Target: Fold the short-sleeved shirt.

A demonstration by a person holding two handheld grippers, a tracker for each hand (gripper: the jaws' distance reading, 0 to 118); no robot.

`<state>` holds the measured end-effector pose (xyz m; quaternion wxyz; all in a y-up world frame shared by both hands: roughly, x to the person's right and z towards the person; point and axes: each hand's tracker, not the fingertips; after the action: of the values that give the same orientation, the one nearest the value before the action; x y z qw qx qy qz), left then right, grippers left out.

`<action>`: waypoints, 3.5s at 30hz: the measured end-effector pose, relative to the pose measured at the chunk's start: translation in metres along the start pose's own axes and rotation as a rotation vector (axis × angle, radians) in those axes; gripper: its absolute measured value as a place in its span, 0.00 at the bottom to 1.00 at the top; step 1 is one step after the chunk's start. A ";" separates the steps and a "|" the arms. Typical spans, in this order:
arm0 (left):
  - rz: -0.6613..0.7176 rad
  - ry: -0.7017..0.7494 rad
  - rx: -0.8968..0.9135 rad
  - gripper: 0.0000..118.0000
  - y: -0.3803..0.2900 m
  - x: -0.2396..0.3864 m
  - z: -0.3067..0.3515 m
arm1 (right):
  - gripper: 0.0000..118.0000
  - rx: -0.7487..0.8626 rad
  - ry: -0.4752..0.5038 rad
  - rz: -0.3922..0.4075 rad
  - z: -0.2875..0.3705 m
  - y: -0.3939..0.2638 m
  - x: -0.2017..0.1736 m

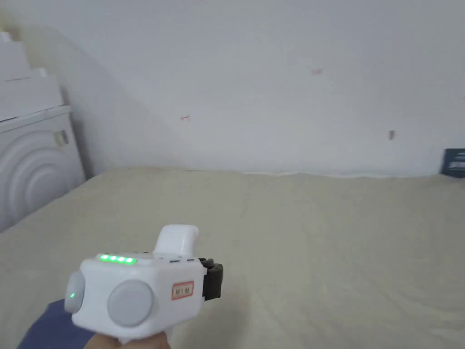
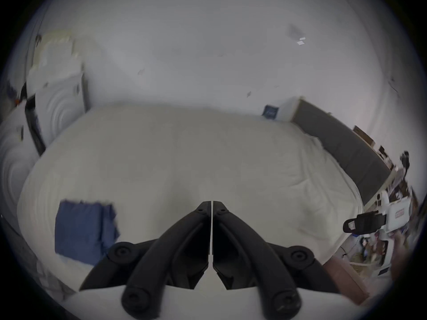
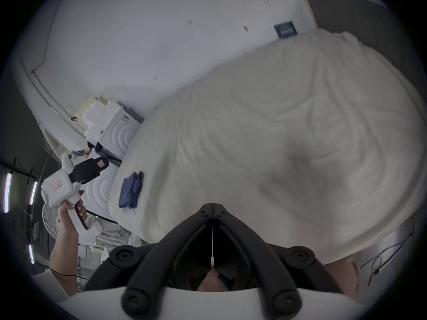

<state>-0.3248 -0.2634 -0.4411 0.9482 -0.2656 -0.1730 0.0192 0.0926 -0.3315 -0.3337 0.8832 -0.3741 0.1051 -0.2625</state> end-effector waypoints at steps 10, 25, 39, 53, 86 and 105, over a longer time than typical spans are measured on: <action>-0.072 0.126 0.563 0.01 -0.025 0.142 0.112 | 0.01 0.676 -0.038 0.318 0.135 -0.012 -0.044; -0.155 0.306 0.610 0.01 -0.104 0.184 0.116 | 0.01 1.049 -0.357 0.534 0.118 -0.094 -0.044; -0.140 0.299 0.587 1.00 -0.106 0.181 0.116 | 0.55 1.025 -0.402 0.596 0.114 -0.096 -0.046; -0.122 0.259 0.591 1.00 -0.096 0.176 0.137 | 1.00 0.981 -0.432 0.552 0.117 -0.097 -0.041; 0.244 0.238 0.499 1.00 -0.085 0.206 0.145 | 1.00 0.849 -0.409 0.515 0.104 -0.081 -0.040; 0.235 0.263 0.457 1.00 -0.081 0.203 0.143 | 1.00 0.830 -0.411 0.485 0.099 -0.075 -0.043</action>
<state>-0.1869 -0.2353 -0.2208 0.9891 -0.0632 -0.0081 0.1328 0.0656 -0.2914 -0.2115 0.9950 -0.0013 -0.0996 0.0088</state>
